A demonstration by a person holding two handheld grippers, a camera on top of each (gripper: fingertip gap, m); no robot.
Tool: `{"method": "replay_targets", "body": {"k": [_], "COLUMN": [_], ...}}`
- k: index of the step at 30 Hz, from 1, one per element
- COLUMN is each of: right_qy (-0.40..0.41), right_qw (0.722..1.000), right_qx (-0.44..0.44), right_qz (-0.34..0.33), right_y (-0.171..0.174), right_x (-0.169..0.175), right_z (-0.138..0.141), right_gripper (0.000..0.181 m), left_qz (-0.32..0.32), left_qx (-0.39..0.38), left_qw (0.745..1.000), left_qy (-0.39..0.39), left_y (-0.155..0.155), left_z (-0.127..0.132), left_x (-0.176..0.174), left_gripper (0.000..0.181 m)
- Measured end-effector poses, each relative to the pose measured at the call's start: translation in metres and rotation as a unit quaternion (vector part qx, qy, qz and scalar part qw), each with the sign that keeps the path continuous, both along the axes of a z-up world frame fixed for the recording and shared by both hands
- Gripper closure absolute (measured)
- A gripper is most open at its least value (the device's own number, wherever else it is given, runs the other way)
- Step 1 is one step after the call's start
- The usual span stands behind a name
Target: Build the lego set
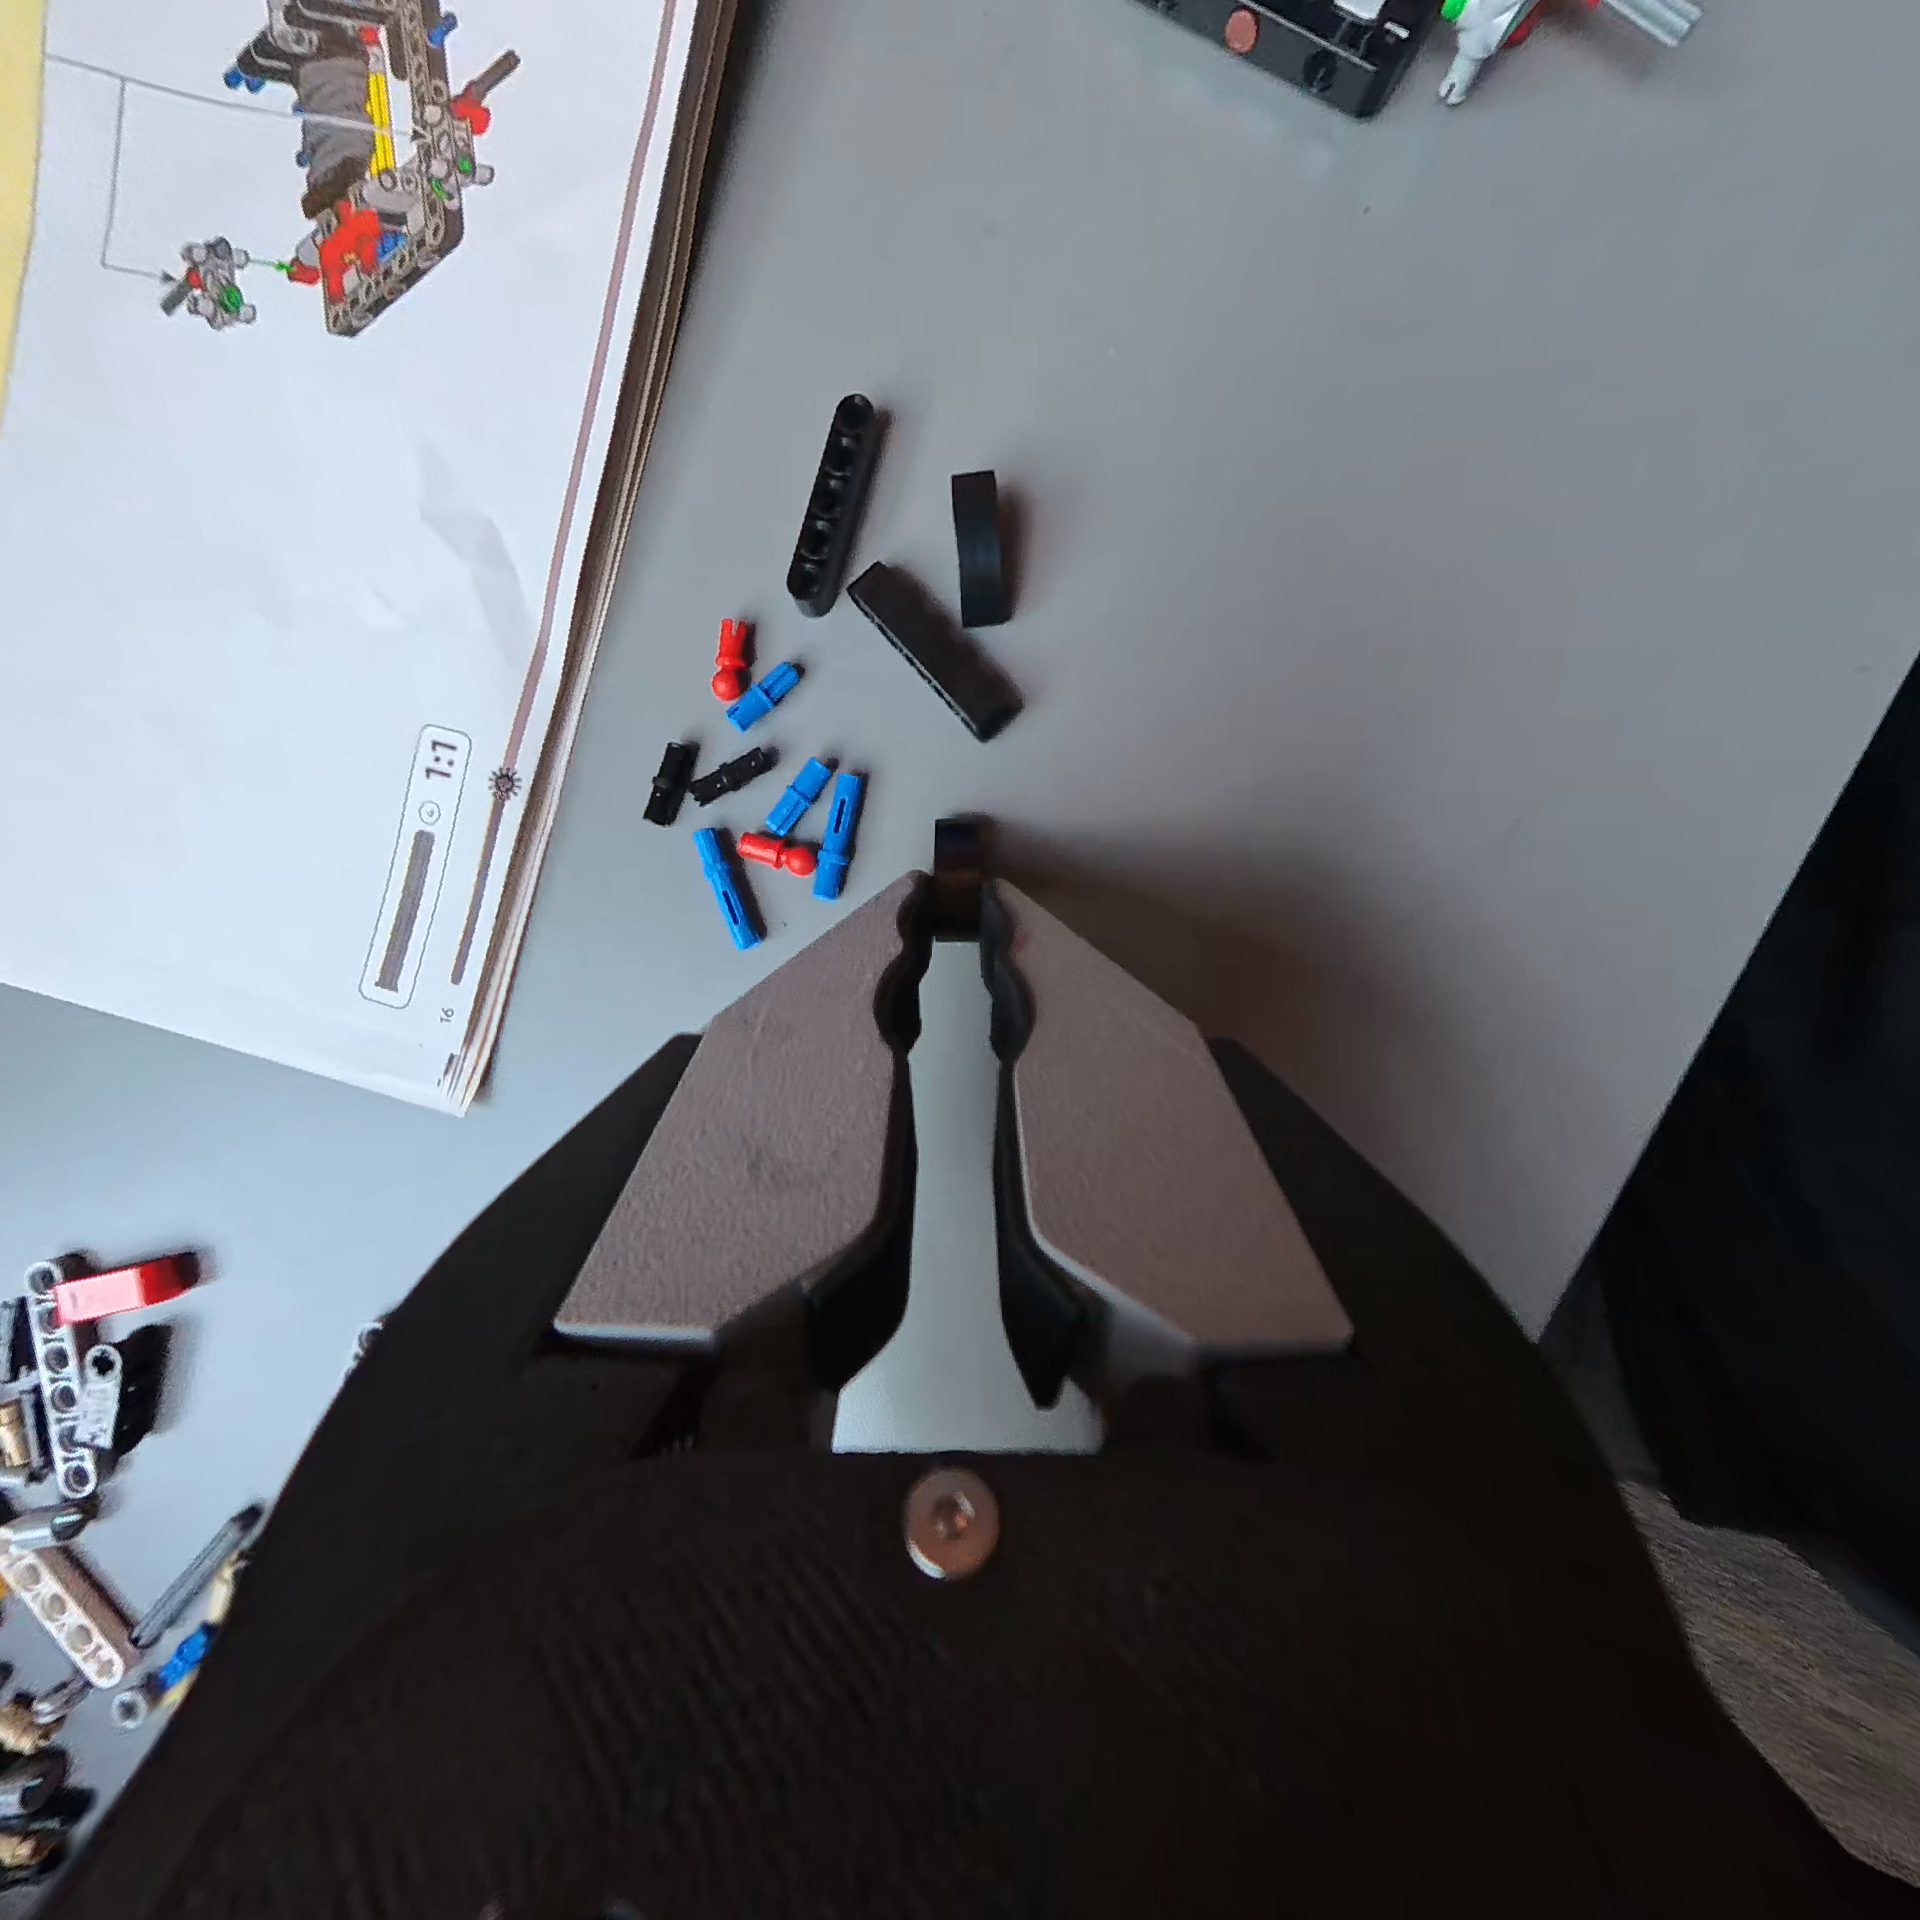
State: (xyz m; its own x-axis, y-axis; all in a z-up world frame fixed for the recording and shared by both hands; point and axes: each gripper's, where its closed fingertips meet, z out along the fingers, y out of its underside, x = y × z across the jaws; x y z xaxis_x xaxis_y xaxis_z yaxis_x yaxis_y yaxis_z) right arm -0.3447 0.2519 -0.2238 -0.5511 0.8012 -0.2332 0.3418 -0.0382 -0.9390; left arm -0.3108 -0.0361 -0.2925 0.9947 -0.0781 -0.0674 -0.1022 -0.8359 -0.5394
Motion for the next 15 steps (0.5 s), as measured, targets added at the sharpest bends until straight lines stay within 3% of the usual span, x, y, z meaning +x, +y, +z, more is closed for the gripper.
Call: {"method": "replay_targets", "body": {"k": [15], "right_qy": [0.005], "right_qw": [1.000], "right_qx": [0.017], "right_qz": [0.003], "right_y": [-0.003], "right_x": [0.001], "right_z": [0.001], "right_gripper": [0.157], "left_qz": [-0.049], "left_qx": [-0.006], "left_qw": [0.997], "left_qy": [0.067], "left_y": [0.003], "left_z": [0.002], "left_x": [0.042], "left_gripper": [0.163]}}
